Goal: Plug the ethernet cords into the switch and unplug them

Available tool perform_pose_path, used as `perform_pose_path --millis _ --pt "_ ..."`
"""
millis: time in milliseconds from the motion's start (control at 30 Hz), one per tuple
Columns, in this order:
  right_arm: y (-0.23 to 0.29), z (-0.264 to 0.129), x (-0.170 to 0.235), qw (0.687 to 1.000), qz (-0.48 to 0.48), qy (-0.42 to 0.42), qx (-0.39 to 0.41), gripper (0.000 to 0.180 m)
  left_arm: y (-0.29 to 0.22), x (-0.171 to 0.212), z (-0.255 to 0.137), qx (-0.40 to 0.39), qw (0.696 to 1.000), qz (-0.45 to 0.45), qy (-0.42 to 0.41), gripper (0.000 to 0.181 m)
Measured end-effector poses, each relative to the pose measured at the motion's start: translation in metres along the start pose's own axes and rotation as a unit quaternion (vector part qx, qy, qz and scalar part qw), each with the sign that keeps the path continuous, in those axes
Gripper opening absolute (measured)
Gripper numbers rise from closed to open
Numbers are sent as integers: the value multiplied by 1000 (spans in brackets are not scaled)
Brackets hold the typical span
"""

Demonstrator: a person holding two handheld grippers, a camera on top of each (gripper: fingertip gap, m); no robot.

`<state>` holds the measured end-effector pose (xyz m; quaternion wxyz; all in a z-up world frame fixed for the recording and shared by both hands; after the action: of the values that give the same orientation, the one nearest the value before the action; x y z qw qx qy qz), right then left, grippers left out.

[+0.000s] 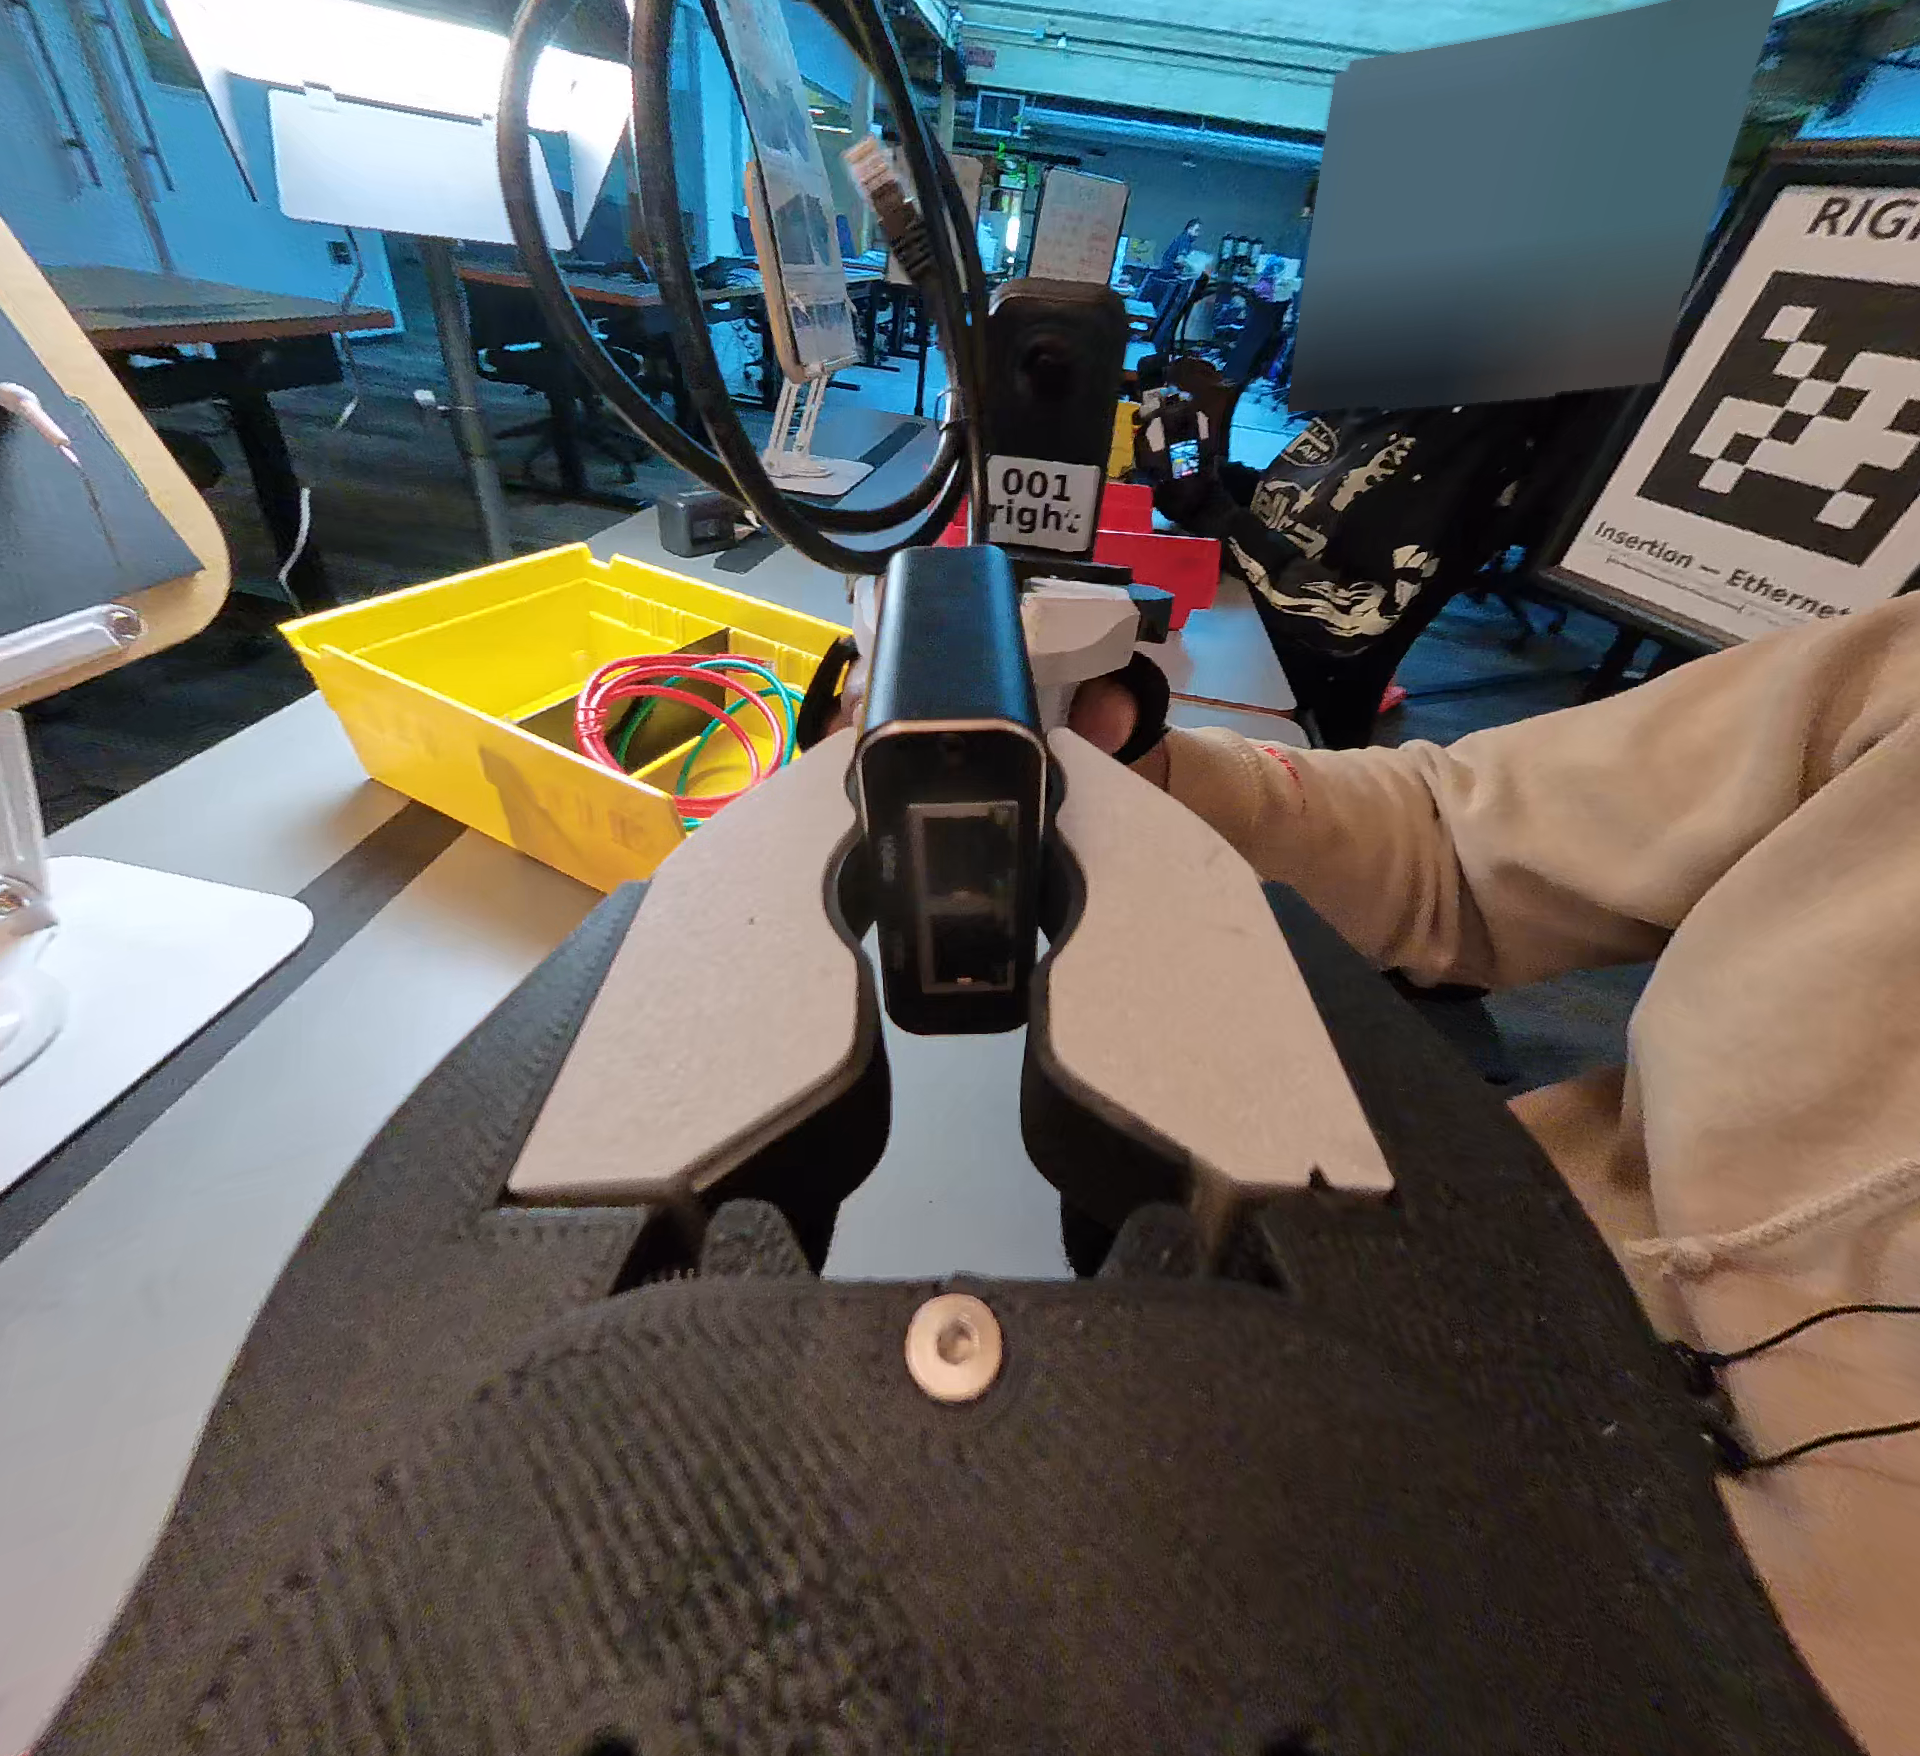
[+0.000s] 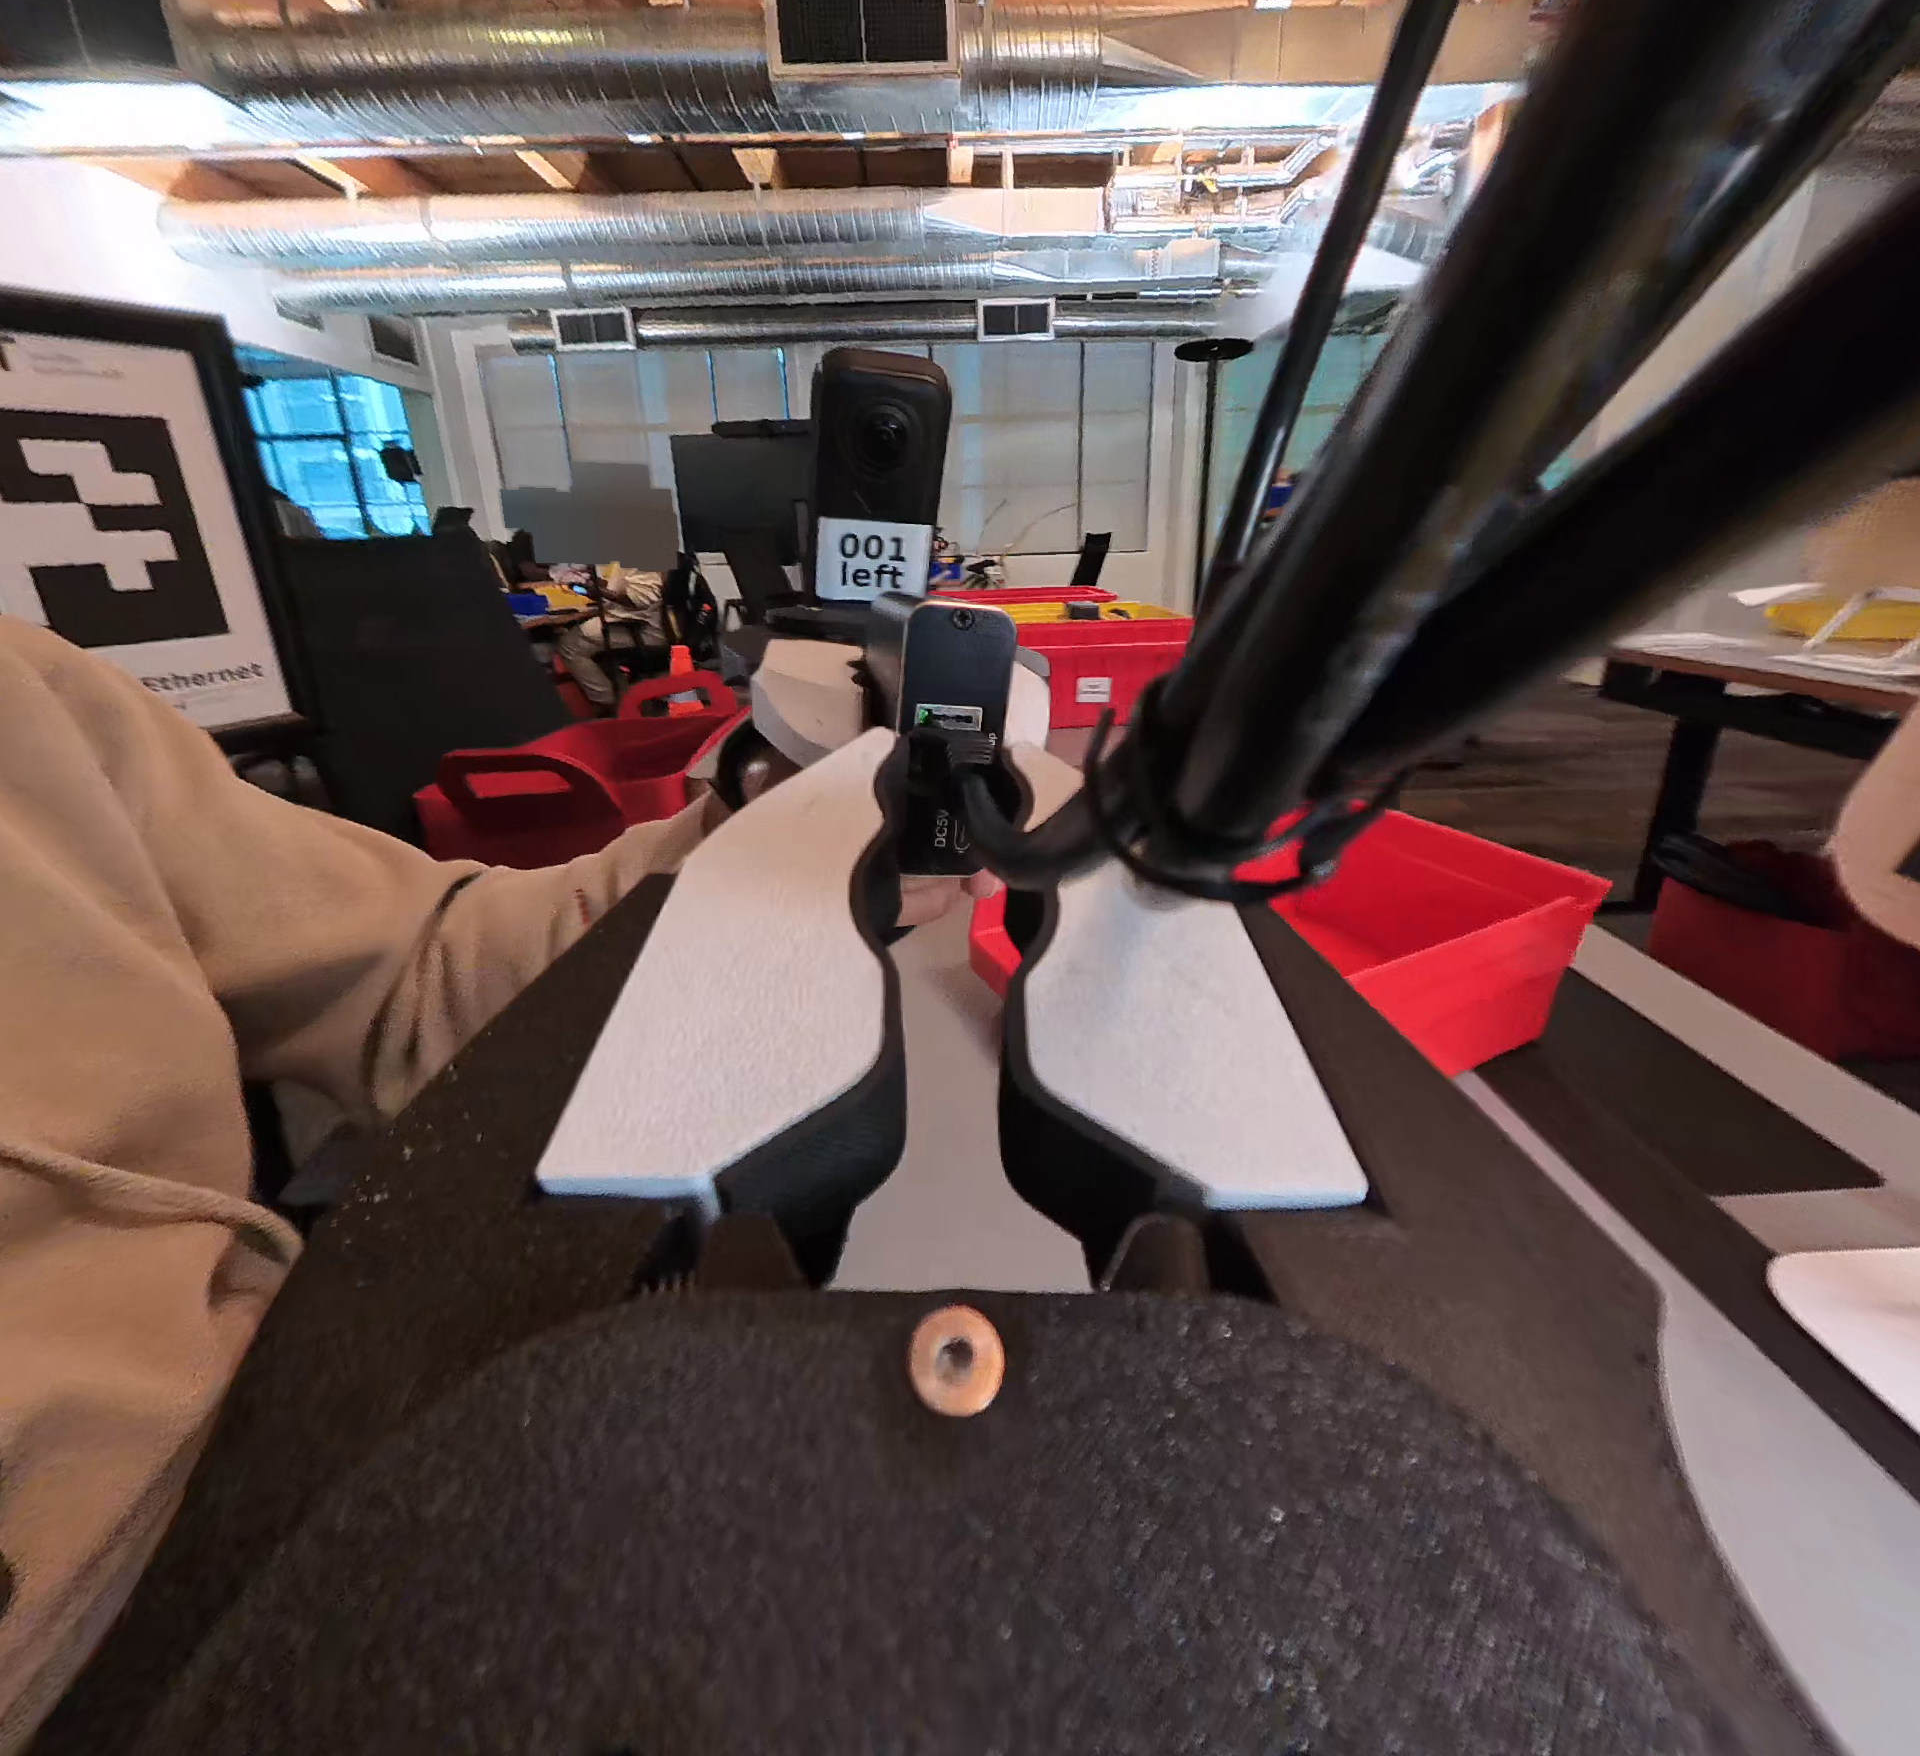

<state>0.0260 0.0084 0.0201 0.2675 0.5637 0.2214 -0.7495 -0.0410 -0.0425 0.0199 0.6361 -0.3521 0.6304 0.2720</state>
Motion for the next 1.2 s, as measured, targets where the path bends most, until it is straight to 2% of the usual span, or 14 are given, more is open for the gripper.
perform_pose_path --millis 333,500,733,800,833,867,933,1033,1200 --pt "7 7 -14 987 -112 -12 119 17 -9 -13 -2 -82 993 84 -30 27" --pt "12 7 -17 985 -125 -30 119 16 -15 -19 -3 -89 987 121 -59 26" --pt "21 12 -28 983 -146 -24 108 15 -23 -32 -10 -66 984 119 -111 27" --pt "6 -22 -49 968 -146 -87 183 10 -16 -47 -30 -75 977 93 -177 26" --pt "3 -41 -62 971 -129 -102 174 9 -11 -61 -51 -68 973 70 -208 26" --pt "9 -44 -67 971 -155 -76 168 10 -10 -70 -67 -56 972 74 -217 26" --pt "24 -23 -65 971 -194 -24 135 10 -13 -74 -75 -74 971 112 -198 27" --pt "12 -23 -62 984 -133 -20 117 10 -7 -70 -68 -78 978 92 -169 26" --pt "-16 -61 -59 985 -46 42 163 10 6 -63 -68 -72 985 59 -142 26"
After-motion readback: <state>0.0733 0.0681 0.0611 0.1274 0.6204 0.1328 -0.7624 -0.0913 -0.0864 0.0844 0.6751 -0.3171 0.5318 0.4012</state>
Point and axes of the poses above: each gripper's, where its closed fingertips meet, z out along the fingers, x out of its underside, y = z × x across the jaws, the point moved 4 cm from there along -z, back along the fingers, and after that the axes turned 12 degrees about -x, right-handed, at the moved point
